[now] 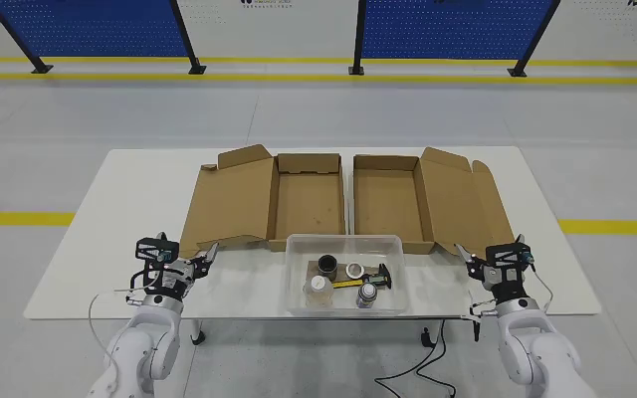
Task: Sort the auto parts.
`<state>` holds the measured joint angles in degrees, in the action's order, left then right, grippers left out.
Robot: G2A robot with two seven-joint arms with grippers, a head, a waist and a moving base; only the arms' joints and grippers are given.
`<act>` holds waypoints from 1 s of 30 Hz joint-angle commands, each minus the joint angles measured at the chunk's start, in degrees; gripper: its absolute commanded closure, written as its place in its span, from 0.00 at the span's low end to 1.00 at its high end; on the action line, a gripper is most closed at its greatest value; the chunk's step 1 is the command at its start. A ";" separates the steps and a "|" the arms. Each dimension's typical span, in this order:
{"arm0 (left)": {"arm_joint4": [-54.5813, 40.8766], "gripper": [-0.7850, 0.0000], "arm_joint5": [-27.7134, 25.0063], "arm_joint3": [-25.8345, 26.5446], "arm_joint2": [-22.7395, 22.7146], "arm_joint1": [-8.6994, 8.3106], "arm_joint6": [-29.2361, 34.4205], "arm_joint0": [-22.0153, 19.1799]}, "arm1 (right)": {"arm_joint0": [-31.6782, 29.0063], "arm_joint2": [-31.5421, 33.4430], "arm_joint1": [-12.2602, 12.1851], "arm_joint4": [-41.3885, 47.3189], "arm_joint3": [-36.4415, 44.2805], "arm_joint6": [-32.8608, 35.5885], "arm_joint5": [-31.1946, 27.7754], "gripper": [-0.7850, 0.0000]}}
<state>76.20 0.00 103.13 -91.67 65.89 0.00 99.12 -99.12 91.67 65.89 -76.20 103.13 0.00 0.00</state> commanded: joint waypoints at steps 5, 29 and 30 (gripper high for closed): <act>0.00 0.00 0.00 0.00 0.00 0.00 0.00 0.00 | 0.00 0.00 0.00 0.00 0.00 0.00 0.00 0.00; -12.11 0.00 -28.68 8.32 2.42 -1.06 16.35 -7.85 | 0.00 0.00 0.00 0.00 0.00 0.00 0.00 0.00; -13.28 0.00 -29.98 8.69 2.92 -1.10 17.13 -7.87 | 0.00 0.00 0.00 0.00 0.00 0.00 0.00 0.00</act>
<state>64.38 -28.02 111.37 -89.43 64.84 16.14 91.24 -99.12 91.67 65.89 -76.20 103.13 0.00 0.00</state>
